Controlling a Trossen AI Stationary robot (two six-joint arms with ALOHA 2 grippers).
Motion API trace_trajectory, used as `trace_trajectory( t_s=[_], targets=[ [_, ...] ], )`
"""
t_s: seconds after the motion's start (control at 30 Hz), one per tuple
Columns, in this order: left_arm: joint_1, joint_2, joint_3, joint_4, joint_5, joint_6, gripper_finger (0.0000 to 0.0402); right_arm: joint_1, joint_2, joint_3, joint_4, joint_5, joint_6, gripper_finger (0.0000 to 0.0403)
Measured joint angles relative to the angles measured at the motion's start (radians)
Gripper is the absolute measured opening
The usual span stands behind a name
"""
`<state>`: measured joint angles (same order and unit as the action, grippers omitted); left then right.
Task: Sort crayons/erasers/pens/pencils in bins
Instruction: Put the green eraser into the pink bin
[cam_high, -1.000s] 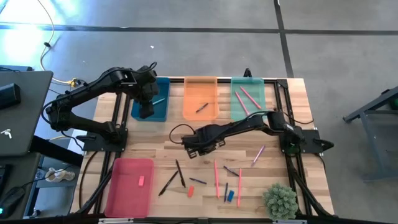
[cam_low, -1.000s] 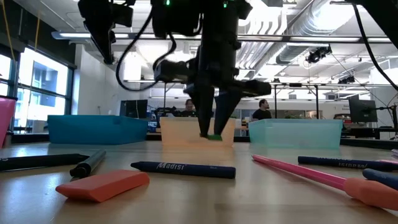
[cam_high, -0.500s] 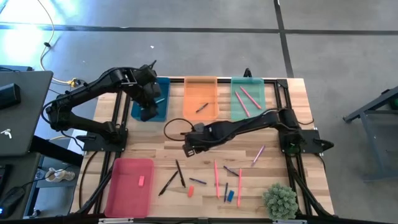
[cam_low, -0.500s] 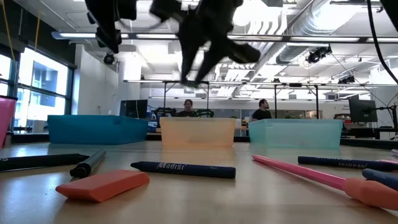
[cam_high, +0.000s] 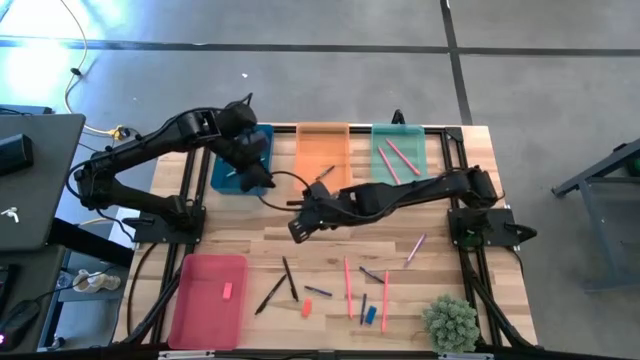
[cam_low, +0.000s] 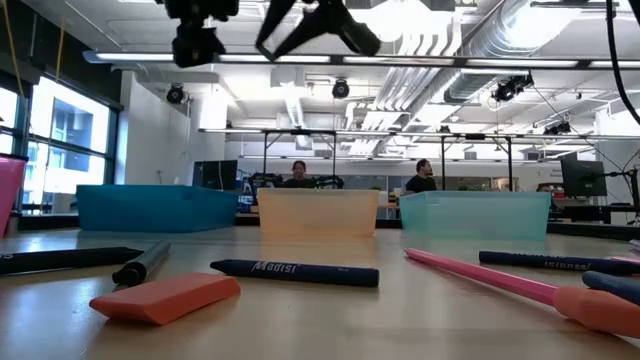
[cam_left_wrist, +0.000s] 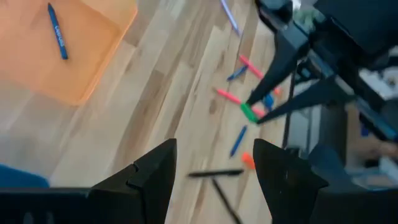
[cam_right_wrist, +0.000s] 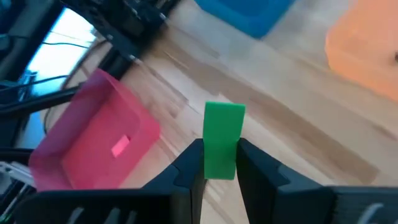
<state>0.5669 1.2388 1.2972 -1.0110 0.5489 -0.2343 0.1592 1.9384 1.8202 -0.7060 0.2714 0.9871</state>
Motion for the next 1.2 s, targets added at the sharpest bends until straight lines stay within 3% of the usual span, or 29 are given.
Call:
trace_trajectory(
  t_s=[0.37, 0.63, 0.9, 1.2],
  targets=[
    [-0.048, 0.019, 0.000, 0.098, -0.012, -0.217, 0.0200, -0.052, -0.030, 0.000, 0.038, 0.022, -0.255, 0.0070],
    [-0.090, 0.047, 0.000, 0.150, -0.026, -0.304, 0.0200, -0.074, -0.046, 0.000, 0.037, 0.097, -0.437, 0.0070],
    [-0.106, 0.068, 0.000, 0.156, -0.111, -0.339, 0.0200, -0.090, -0.048, 0.000, 0.038, 0.119, -0.598, 0.0070],
    [-0.106, 0.095, 0.000, 0.214, -0.116, -0.366, 0.0200, -0.094, -0.048, 0.000, 0.039, 0.147, -0.706, 0.0070]
  ],
)
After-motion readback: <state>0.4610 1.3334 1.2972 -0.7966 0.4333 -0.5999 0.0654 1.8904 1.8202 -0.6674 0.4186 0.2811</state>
